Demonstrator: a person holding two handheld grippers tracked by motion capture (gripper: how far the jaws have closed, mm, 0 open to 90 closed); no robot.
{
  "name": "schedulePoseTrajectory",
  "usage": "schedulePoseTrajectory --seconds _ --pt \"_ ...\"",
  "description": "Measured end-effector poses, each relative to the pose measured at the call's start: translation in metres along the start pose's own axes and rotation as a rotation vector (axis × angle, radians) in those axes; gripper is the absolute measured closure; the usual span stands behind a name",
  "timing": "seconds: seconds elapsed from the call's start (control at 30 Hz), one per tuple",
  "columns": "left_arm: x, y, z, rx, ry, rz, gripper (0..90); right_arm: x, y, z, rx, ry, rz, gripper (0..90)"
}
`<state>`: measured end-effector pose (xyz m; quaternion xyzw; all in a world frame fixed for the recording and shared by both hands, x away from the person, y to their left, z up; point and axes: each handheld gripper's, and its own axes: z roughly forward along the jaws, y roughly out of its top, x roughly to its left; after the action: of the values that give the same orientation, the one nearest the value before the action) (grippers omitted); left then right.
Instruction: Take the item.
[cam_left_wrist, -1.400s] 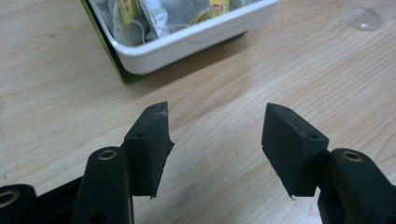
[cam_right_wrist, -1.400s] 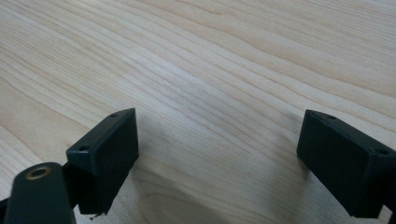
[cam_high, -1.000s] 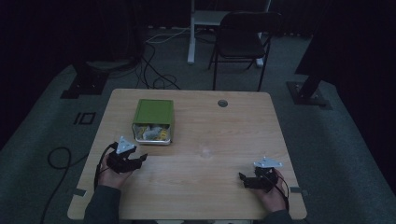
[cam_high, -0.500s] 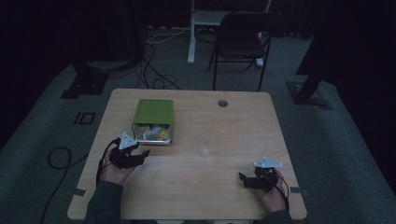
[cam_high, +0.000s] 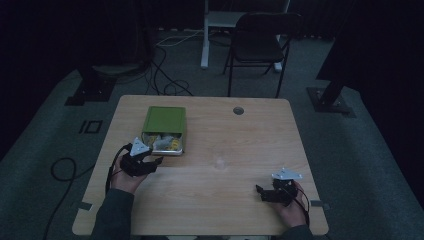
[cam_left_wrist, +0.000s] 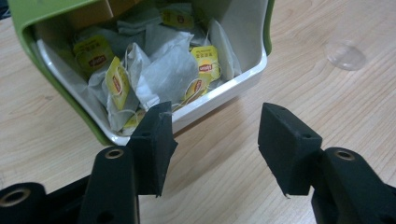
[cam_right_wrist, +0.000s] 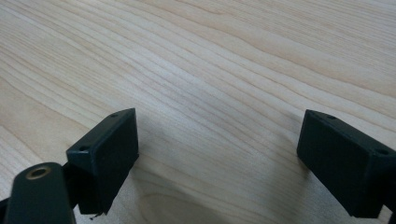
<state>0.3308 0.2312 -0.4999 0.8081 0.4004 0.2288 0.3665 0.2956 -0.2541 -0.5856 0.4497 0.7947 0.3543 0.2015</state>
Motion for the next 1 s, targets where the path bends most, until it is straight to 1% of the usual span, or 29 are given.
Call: schedulePoseTrajectory --seconds 0.27,0.47,0.53,0.57,0.6,0.73,0.87,1.0 --pt "-0.001 0.003 0.006 -0.006 -0.017 0.009 48.9 0.0 0.0 0.0 0.0 0.0 0.0 12.3" --pt "-0.004 0.007 0.012 0.0 -0.026 0.021 49.0 0.0 0.0 0.0 -0.001 0.0 0.0 12.3" --pt "-0.004 0.008 0.013 0.002 -0.032 0.024 48.5 0.0 0.0 0.0 -0.001 0.0 -0.001 12.4" --pt "-0.005 0.01 0.016 0.006 -0.039 0.028 48.5 0.0 0.0 0.0 0.0 0.0 0.0 12.4" --pt "-0.005 0.011 0.017 0.011 -0.04 0.032 47.0 0.0 0.0 0.0 -0.001 0.0 0.0 12.3" --pt "-0.006 0.014 0.022 0.01 -0.04 0.037 45.7 0.0 0.0 0.0 -0.001 0.0 -0.001 12.3" --pt "-0.007 0.014 0.028 0.014 -0.045 0.034 44.7 0.0 0.0 0.0 -0.001 0.0 -0.001 12.3" --pt "-0.007 0.014 0.034 0.019 -0.045 0.041 44.4 0.0 0.0 0.0 -0.001 0.0 -0.001 12.4"
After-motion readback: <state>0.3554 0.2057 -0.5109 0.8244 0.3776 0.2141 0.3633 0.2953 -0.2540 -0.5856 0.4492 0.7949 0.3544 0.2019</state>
